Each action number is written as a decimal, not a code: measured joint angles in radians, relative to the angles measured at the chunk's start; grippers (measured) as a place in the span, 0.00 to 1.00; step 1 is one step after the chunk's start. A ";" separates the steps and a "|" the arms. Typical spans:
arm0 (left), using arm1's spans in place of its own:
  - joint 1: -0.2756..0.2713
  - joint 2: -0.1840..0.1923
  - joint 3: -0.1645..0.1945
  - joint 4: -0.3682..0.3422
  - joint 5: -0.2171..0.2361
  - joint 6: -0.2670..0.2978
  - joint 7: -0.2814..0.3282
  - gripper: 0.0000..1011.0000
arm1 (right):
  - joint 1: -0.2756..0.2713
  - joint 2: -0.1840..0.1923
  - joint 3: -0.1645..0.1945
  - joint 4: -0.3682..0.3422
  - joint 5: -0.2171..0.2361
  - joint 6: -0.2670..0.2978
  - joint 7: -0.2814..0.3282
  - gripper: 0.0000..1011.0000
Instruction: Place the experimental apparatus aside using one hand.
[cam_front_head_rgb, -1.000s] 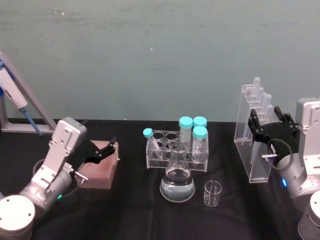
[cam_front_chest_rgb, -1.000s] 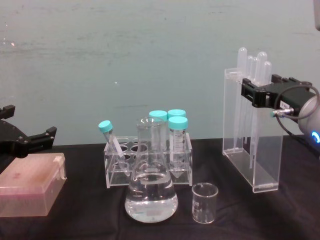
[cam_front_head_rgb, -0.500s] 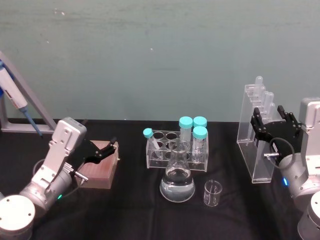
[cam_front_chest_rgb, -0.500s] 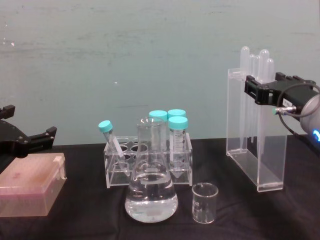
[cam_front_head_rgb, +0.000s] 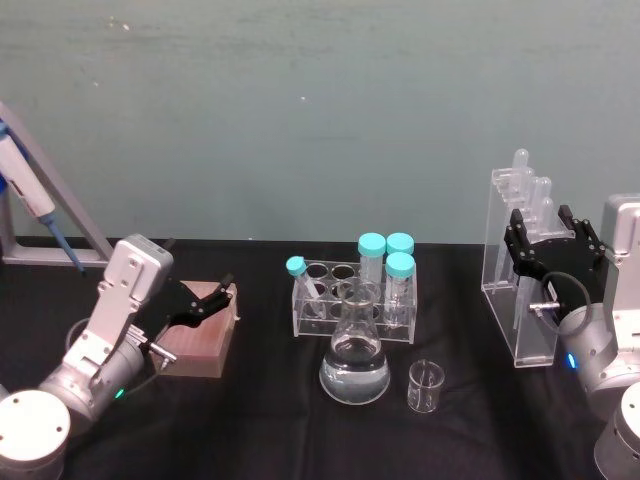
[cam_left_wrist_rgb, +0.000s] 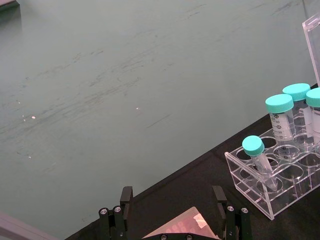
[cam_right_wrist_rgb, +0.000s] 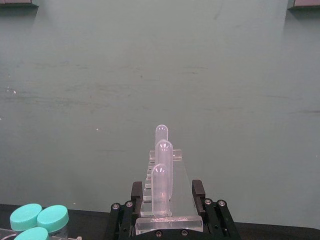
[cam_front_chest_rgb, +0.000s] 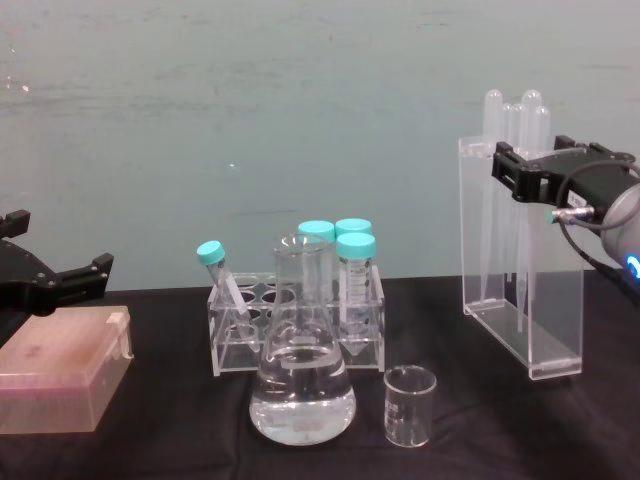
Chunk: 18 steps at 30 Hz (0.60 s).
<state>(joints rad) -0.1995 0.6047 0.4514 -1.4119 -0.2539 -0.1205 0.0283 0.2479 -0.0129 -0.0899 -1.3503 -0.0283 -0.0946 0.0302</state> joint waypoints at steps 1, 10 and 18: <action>0.000 0.000 0.000 0.000 0.000 0.000 0.000 0.99 | 0.001 0.000 0.000 0.001 -0.001 -0.001 -0.001 0.61; 0.000 0.000 0.000 0.000 0.000 0.000 0.000 0.99 | 0.007 -0.001 0.004 0.008 -0.009 -0.021 -0.007 0.61; 0.000 0.000 0.000 0.000 0.000 0.000 0.000 0.99 | 0.008 -0.002 0.010 0.009 -0.016 -0.037 -0.013 0.61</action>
<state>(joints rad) -0.1995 0.6047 0.4514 -1.4120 -0.2539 -0.1205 0.0283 0.2561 -0.0145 -0.0801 -1.3408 -0.0447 -0.1320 0.0170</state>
